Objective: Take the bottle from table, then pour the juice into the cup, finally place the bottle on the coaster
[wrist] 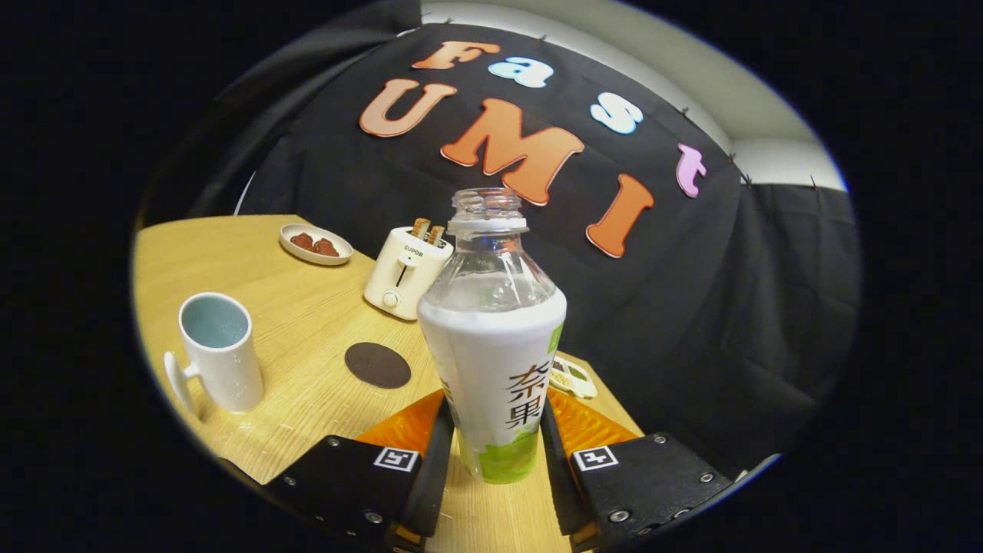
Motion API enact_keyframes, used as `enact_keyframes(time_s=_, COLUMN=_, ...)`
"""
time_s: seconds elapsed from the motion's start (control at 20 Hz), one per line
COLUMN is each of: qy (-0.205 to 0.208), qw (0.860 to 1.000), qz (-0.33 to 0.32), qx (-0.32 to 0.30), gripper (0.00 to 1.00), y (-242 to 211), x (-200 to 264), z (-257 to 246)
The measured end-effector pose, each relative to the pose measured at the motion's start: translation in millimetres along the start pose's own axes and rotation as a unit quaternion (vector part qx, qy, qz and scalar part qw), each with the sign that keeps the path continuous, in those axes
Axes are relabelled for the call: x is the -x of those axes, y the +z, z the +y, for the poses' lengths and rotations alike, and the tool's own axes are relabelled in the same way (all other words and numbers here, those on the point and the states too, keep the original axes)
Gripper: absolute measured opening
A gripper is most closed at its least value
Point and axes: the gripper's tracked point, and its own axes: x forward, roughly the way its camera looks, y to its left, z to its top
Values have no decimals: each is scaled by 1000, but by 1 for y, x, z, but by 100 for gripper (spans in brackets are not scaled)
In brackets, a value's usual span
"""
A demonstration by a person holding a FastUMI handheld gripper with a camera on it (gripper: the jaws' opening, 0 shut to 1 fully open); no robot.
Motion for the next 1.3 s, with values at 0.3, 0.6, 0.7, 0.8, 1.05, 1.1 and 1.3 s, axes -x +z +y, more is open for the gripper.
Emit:
enact_keyframes(time_s=0.3, qy=-10, qw=991, qz=-35, qx=127, gripper=58, y=15, x=-2, z=17)
enact_keyframes(time_s=0.6, qy=-26, qw=965, qz=-75, qx=249, gripper=58, y=36, x=-4, z=26)
enact_keyframes(time_s=0.7, qy=-30, qw=954, qz=-86, qx=285, gripper=58, y=39, x=-2, z=27)
enact_keyframes(time_s=0.8, qy=-34, qw=941, qz=-97, qx=321, gripper=58, y=45, x=-2, z=31)
enact_keyframes(time_s=1.05, qy=-51, qw=911, qz=-125, qx=388, gripper=58, y=55, x=-1, z=33)
enact_keyframes(time_s=1.1, qy=-53, qw=907, qz=-130, qx=398, gripper=58, y=57, x=1, z=34)
enact_keyframes(time_s=1.3, qy=-62, qw=888, qz=-151, qx=430, gripper=58, y=65, x=3, z=35)
